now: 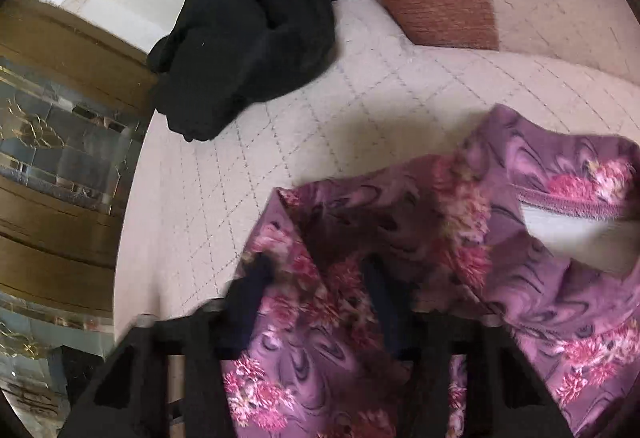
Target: Fold small clothes
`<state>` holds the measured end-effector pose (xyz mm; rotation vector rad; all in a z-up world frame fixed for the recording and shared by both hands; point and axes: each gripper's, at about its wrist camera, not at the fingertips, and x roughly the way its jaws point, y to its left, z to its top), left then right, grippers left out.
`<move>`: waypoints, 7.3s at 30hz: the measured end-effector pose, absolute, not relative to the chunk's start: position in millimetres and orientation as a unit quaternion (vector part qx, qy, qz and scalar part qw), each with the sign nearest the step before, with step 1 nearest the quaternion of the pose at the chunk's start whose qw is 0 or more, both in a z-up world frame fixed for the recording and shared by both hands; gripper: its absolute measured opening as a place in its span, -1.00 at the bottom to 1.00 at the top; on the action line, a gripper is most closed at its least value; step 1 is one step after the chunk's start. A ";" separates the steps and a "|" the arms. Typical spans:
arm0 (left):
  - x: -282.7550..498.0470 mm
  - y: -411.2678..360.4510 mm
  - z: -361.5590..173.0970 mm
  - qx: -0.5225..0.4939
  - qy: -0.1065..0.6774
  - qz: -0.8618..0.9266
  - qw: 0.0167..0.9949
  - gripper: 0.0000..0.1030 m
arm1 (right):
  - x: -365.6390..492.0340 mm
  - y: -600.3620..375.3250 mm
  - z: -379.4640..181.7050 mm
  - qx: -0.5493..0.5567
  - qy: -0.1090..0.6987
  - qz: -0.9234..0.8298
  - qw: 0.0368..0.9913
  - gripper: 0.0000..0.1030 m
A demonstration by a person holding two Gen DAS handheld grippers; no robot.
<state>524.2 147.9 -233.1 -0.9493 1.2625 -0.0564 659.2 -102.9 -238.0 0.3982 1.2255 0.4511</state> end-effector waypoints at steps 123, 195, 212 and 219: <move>225.4 139.0 -186.1 -0.240 0.604 -0.084 0.755 -0.80 | 146.3 -316.2 -208.5 0.334 0.504 -0.029 0.796 -0.85; 220.7 180.6 -200.5 -0.299 0.585 -0.059 0.751 0.21 | 350.0 54.4 -227.7 0.108 0.684 0.194 0.694 0.35; 211.4 153.9 -160.7 -0.239 0.515 -0.091 0.818 -0.85 | 358.5 91.1 -259.0 0.028 0.714 0.177 0.677 0.12; 189.8 124.2 -131.8 -0.174 0.478 -0.112 0.853 -0.86 | 337.8 53.8 -222.8 0.067 0.660 0.205 0.720 -0.67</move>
